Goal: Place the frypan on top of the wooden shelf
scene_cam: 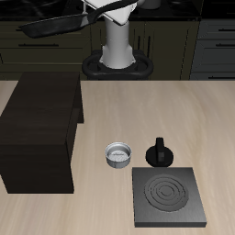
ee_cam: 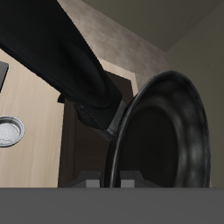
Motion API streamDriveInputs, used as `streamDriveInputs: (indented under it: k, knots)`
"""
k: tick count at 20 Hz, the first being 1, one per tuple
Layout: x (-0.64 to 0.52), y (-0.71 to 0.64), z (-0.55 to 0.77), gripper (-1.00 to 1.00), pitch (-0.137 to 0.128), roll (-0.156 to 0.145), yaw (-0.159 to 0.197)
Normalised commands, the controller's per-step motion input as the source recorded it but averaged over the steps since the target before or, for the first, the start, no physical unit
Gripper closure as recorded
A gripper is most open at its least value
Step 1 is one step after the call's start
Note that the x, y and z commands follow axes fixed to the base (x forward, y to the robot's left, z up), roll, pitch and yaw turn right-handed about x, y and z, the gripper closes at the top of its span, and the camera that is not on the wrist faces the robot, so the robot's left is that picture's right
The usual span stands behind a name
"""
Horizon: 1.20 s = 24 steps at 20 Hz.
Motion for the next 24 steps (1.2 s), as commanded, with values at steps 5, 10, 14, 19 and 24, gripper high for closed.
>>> streamDriveInputs:
  k: [5,10,14,19,24]
  knots:
    - [0.35,-0.31,-0.05,1.00,0.035,-0.035,-0.026]
    - [0.28,-0.22,-0.10,1.00,0.018,-0.037,-0.017]
    - [0.21,-0.12,-0.18,1.00,0.057,-0.013,-0.052]
    - [0.28,0.10,-0.34,1.00,0.047,0.024,0.039]
    - [0.10,0.17,-0.33,1.00,0.067,0.029,-0.021]
